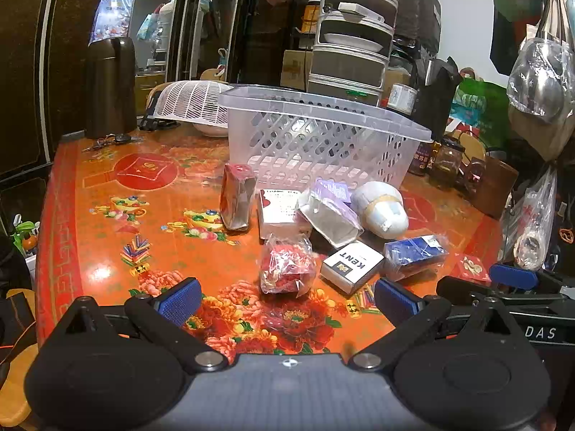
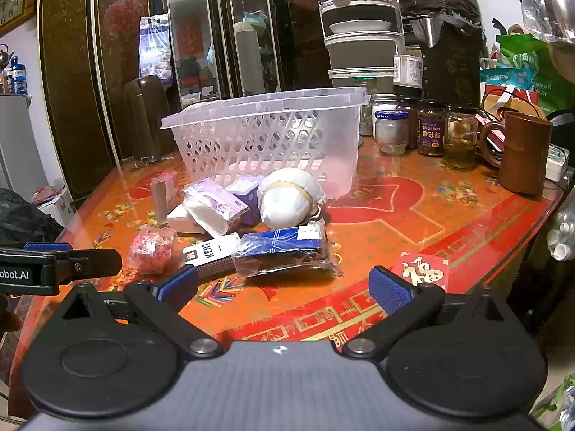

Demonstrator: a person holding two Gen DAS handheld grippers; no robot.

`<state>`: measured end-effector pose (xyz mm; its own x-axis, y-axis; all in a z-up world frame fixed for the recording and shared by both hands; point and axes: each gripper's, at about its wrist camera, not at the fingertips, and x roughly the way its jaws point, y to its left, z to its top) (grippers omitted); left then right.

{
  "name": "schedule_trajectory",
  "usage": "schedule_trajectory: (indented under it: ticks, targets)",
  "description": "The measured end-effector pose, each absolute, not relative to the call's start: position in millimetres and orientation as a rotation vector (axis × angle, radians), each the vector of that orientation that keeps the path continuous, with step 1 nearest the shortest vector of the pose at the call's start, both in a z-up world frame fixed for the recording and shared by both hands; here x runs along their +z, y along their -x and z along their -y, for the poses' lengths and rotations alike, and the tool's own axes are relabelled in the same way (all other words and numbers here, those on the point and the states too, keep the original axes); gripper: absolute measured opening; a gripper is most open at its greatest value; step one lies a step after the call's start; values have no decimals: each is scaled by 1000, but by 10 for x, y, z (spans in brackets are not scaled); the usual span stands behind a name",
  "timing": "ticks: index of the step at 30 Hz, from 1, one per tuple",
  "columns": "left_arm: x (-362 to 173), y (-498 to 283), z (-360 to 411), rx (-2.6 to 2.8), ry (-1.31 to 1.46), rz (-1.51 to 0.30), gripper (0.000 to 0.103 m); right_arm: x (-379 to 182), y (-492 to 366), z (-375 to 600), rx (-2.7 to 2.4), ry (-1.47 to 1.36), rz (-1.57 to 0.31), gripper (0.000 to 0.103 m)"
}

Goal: Organize objects
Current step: 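Move left gripper to red candy bag while right gripper moves to blue-wrapped pack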

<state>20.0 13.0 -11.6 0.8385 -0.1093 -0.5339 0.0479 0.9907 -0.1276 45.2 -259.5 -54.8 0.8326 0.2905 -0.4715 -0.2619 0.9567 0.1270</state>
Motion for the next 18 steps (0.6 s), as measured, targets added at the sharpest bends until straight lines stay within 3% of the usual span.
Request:
schedule_trajectory:
  ticks: [18]
  targets:
    - [-149, -220, -118, -90, 107, -581, 103, -565, -485, 2622, 287, -77, -522, 103]
